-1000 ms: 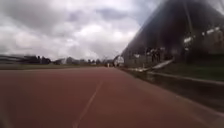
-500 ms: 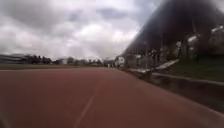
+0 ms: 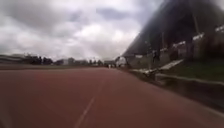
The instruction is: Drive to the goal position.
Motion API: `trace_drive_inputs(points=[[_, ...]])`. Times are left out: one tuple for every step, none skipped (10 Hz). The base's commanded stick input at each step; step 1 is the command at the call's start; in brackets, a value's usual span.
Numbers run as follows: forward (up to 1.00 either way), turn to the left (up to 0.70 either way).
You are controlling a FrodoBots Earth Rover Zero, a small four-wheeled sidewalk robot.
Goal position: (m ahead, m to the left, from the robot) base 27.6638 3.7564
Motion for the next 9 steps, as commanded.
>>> trace_drive_inputs(points=[[0.70,0.01],[0.70,0.01],[0.70,0.01],[0.70,0.01],[0.70,0.01],[0.70,0.01],[0.70,0.01],[0.70,0.01],[0.70,0.01]])
